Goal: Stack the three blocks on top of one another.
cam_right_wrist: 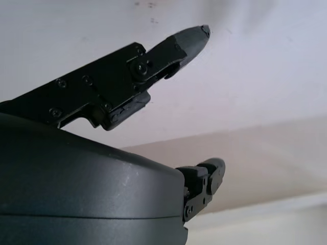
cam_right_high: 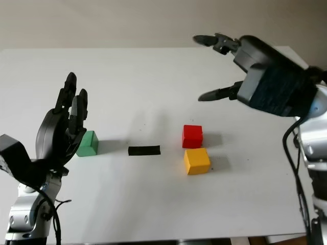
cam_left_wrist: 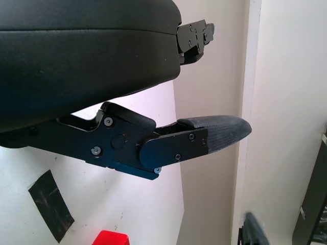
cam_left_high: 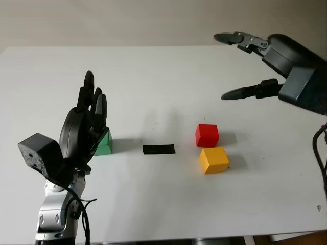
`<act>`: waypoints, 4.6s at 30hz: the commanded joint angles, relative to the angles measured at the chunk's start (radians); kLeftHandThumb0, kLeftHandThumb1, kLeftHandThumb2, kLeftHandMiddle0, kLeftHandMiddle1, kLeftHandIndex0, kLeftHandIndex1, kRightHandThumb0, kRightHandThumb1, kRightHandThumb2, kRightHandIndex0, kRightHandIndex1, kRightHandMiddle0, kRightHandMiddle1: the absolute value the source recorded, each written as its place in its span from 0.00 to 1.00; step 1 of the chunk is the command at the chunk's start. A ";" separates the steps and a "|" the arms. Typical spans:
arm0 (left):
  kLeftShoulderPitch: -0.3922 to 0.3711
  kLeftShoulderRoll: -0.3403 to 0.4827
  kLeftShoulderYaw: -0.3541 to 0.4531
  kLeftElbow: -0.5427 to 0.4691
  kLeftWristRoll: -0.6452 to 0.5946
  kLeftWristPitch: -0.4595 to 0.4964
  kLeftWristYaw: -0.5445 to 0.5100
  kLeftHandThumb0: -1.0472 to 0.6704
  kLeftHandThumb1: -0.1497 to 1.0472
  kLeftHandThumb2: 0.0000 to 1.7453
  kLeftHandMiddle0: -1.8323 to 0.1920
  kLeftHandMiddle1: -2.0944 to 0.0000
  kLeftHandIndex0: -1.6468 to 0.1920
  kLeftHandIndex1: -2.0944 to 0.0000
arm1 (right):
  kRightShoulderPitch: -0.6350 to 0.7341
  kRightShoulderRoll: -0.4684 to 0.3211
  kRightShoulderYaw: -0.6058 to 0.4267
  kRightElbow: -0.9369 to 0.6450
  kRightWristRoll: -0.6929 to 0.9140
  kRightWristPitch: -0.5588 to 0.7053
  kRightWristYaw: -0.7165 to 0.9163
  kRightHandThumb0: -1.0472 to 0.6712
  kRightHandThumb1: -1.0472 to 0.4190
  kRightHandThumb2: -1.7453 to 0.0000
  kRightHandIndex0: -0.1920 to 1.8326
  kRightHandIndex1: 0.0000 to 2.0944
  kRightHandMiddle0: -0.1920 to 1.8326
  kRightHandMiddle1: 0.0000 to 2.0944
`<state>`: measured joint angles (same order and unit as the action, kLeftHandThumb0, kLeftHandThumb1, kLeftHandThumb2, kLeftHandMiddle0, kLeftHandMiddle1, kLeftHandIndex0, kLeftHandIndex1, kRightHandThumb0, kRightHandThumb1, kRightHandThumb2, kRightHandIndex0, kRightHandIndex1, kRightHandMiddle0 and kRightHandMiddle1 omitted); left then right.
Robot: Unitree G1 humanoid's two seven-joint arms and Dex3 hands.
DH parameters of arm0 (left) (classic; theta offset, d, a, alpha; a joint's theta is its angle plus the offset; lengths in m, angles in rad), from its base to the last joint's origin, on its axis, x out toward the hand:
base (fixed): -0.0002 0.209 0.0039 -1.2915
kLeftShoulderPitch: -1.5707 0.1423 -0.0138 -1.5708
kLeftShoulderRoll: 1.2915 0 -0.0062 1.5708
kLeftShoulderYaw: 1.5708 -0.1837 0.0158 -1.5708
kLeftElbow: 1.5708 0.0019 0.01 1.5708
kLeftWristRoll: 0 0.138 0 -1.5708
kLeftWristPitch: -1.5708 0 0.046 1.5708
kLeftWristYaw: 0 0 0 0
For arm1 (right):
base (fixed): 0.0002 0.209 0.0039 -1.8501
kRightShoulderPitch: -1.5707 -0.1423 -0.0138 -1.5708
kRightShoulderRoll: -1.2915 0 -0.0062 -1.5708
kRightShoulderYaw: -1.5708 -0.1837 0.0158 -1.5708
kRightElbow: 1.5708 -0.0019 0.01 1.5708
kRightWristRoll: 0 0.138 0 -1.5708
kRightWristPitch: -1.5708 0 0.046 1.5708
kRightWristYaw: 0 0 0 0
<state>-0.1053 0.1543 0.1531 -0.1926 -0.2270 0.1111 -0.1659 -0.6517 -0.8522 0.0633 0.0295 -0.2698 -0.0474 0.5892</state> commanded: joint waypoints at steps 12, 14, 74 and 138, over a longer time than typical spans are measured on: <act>-0.009 -0.002 -0.004 0.000 0.004 -0.003 0.003 0.20 1.00 0.35 1.00 0.98 1.00 0.98 | -0.079 -0.038 0.099 0.052 -0.137 -0.155 0.149 0.27 0.16 0.97 0.15 0.04 0.27 0.11; -0.009 -0.003 -0.004 0.000 0.001 -0.001 0.002 0.20 1.00 0.35 1.00 0.98 1.00 0.98 | -0.070 -0.028 0.107 0.048 -0.140 -0.152 0.161 0.29 0.16 0.97 0.14 0.04 0.28 0.09; 0.024 -0.007 0.001 -0.007 -0.001 0.015 0.006 0.19 1.00 0.32 1.00 0.97 1.00 0.98 | -0.235 -0.040 0.424 0.621 -0.831 -0.974 -0.719 0.43 0.08 0.97 0.18 0.03 0.35 0.06; 0.045 -0.023 -0.009 -0.009 0.008 0.001 0.017 0.20 1.00 0.31 0.99 0.97 0.99 0.97 | -0.278 0.159 0.190 0.651 -0.127 -0.537 -0.206 0.42 0.07 0.97 0.23 0.02 0.30 0.61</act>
<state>-0.0685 0.1371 0.1472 -0.1948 -0.2225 0.1182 -0.1516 -0.9083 -0.7111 0.2794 0.7159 -0.4281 -0.6093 0.3674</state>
